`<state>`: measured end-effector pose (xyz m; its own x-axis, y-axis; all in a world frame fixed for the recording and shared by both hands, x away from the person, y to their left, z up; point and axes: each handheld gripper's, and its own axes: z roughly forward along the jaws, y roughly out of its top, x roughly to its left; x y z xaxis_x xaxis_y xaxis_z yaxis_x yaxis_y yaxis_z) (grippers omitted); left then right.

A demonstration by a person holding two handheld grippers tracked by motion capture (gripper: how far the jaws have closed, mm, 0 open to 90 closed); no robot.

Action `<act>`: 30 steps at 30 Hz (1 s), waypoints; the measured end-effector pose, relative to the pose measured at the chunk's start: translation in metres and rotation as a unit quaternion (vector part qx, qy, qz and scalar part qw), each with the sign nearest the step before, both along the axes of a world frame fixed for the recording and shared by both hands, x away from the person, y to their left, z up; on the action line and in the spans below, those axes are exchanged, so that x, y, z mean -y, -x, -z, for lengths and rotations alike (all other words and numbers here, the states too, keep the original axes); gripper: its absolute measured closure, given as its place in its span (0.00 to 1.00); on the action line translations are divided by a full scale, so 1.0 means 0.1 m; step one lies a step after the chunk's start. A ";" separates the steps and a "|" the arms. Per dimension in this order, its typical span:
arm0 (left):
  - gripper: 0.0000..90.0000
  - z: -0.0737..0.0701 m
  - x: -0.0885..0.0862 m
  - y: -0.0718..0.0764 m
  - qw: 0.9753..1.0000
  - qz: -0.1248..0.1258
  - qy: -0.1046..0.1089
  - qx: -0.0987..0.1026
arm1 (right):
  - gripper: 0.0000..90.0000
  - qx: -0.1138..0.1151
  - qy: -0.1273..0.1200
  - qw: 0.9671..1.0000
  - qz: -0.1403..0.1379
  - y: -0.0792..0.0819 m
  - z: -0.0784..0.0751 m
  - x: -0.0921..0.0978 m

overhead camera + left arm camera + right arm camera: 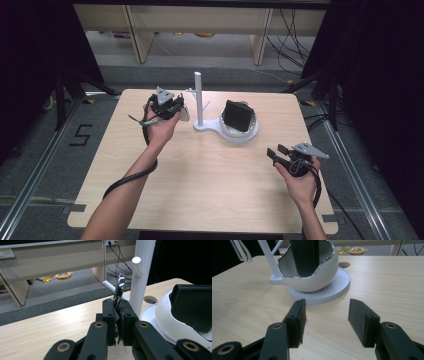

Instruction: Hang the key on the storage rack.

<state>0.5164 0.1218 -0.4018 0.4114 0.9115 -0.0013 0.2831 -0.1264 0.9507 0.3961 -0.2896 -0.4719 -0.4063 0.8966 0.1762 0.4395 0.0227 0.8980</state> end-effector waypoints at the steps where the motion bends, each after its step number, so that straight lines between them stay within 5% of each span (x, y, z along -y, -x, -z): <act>1: 0.94 0.00 0.01 0.00 1.000 0.000 0.000 0.000 | 0.55 0.004 0.000 1.000 -0.002 -0.01 0.01 0.00; 14: 0.94 -0.04 0.08 -0.06 1.000 -0.006 -0.007 0.002 | 0.55 0.001 0.005 1.000 -0.003 0.00 0.01 -0.01; 19: 0.94 -0.06 0.10 -0.07 1.000 -0.011 -0.006 0.004 | 0.55 -0.024 -0.008 1.000 0.005 0.03 0.01 -0.03; 23: 0.94 -0.06 0.11 -0.07 1.000 -0.012 -0.008 0.003 | 0.55 -0.003 0.001 1.000 -0.005 -0.02 0.04 -0.01; 30: 0.94 -0.06 0.13 -0.08 1.000 -0.014 -0.006 0.000 | 0.55 -0.016 -0.010 1.000 0.000 -0.01 0.04 -0.02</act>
<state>0.5242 0.1084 -0.3960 0.3866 0.9222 0.0100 0.2871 -0.1306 0.9490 0.3968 -0.2874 -0.4762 -0.4002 0.8929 0.2064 0.4677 0.0053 0.8839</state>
